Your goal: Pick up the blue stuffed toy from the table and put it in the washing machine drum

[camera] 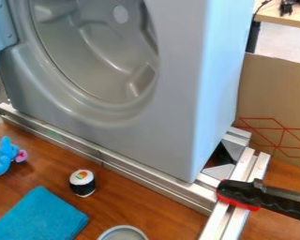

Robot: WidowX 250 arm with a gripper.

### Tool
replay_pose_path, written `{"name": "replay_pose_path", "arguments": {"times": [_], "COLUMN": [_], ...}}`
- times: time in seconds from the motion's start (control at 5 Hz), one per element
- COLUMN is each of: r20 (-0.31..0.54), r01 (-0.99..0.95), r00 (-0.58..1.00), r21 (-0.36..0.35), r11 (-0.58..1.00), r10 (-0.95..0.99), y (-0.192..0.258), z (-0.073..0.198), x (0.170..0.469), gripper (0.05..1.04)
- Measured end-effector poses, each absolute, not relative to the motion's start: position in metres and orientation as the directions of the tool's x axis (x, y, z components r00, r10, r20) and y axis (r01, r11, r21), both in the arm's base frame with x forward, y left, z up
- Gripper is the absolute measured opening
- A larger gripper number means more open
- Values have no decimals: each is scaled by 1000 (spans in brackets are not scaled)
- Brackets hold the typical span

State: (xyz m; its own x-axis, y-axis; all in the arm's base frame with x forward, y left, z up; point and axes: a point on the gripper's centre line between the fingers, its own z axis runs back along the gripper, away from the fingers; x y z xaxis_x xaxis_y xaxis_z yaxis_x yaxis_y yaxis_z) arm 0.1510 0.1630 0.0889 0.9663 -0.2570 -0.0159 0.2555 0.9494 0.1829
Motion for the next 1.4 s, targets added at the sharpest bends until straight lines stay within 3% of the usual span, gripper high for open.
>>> {"name": "replay_pose_path", "arguments": {"times": [0.2, 0.4, 0.6, 1.4], "r20": [-22, -9, -15, -15], "r01": [254, 234, 190, 175], "r00": [967, 971, 981, 984], "r21": [171, 184, 230, 275], "r11": [952, 955, 954, 945], "r10": [-254, -237, -192, -178], "y": [162, 181, 203, 218], "z": [86, 79, 69, 45], "x": [151, 171, 186, 197], "gripper": [1003, 1003, 1003, 1003]}}
